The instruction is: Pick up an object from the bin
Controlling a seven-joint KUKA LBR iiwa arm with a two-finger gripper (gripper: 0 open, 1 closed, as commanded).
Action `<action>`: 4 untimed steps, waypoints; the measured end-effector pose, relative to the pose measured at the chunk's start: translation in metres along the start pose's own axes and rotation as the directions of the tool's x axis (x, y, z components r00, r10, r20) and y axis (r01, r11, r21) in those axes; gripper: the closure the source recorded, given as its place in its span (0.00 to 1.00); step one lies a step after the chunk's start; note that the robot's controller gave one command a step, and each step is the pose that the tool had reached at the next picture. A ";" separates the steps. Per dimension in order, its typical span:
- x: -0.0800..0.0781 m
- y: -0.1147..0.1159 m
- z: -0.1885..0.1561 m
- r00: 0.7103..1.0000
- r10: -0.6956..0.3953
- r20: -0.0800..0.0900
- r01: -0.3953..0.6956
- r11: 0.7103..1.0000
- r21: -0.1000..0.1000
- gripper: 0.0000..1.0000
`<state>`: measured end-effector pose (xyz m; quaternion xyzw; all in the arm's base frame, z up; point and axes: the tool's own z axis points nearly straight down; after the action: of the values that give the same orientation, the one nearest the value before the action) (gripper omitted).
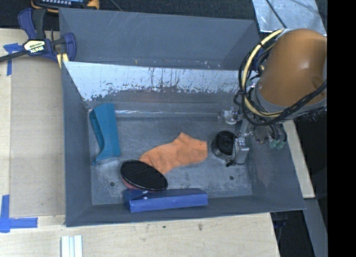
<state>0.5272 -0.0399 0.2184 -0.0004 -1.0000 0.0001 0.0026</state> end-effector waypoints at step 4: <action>-0.067 0.012 0.119 0.995 0.096 0.015 -0.096 0.995 0.001 0.00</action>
Offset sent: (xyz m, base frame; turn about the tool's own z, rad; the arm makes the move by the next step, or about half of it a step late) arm 0.0810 0.0377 -0.1004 -0.1190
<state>0.5932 -0.0282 0.0990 -0.0487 -0.9988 0.0009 -0.0051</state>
